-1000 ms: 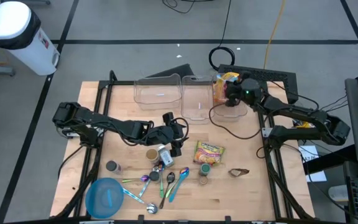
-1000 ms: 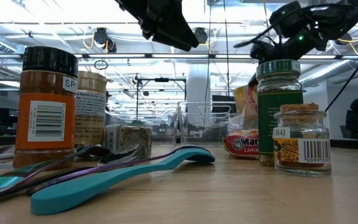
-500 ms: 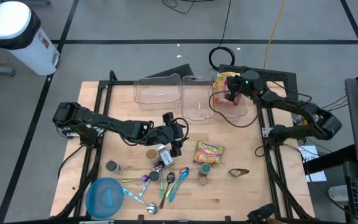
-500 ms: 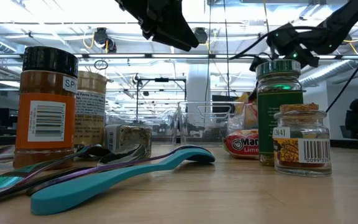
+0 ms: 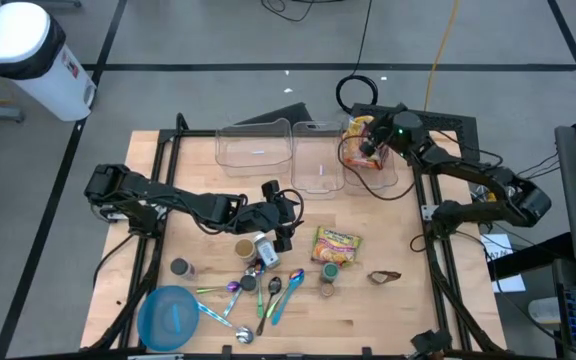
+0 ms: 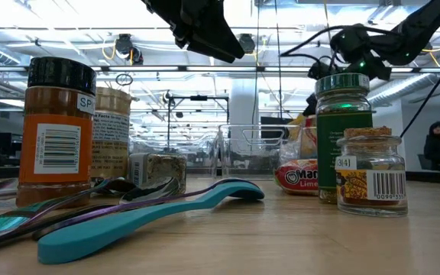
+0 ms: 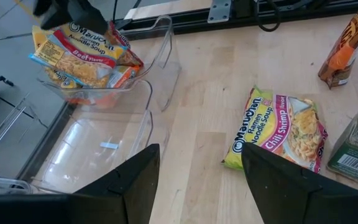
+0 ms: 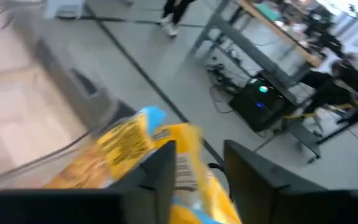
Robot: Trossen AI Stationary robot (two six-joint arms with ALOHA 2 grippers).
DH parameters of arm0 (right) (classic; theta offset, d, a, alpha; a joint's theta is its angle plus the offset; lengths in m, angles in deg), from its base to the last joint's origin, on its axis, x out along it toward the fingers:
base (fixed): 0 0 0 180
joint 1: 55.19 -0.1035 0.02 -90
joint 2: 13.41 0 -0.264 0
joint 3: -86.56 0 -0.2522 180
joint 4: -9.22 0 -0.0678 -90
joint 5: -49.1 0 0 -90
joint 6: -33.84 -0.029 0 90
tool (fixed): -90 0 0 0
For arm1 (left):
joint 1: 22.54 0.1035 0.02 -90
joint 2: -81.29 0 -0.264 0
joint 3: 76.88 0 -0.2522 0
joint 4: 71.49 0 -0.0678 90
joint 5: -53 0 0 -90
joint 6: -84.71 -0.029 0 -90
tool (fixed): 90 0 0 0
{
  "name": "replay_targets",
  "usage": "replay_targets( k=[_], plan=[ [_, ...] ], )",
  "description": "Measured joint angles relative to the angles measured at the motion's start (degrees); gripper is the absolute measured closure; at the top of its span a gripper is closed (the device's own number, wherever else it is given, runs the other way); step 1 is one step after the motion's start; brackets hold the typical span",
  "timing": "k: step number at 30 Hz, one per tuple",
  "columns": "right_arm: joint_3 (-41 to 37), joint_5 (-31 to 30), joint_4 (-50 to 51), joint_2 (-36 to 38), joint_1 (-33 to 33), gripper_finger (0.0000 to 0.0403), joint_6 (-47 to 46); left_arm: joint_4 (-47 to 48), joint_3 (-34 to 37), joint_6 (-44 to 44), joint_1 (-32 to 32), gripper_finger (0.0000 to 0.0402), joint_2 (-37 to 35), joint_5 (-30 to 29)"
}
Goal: Pick & Place Food Item
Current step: Adjust the blue noodle pack in the right transparent bin, then put the green noodle pack into the right transparent bin
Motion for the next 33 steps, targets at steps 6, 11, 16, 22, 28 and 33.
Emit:
replay_targets(
  k=[6, 11, 16, 22, 28, 33],
  plan=[
    [0.0, -4.5, 0.2, 4.2, -2.2, 0.0166, -2.0, 0.0, 0.0, -0.1, 0.1, 0.0167, 0.0, 0.0],
    [0.0, -4.2, 2.9, 10.0, -10.5, 0.0125, -3.8, 0.0, 0.0, 0.0, 0.4, 0.0167, 0.0, 0.0],
    [0.0, -2.8, 9.4, 15.0, -24.6, 0.0118, -5.2, 0.0, 0.0, 0.6, 1.1, 0.0167, 0.0, 0.0],
    [0.0, -1.0, 18.8, 15.1, -42.8, 0.0127, -9.7, 0.0, 0.0, 1.9, 1.1, 0.0167, 0.0, 0.0],
    [0.0, -1.0, 28.0, 10.2, -55.2, 0.013, -19.4, 0.0, 0.0, 2.2, 1.1, 0.0167, 0.0, 0.0],
    [0.0, -1.0, 32.7, 4.4, -59.8, 0.0131, -26.3, 0.0, 0.0, 2.4, 1.1, 0.0167, 0.0, 0.0]
  ],
)
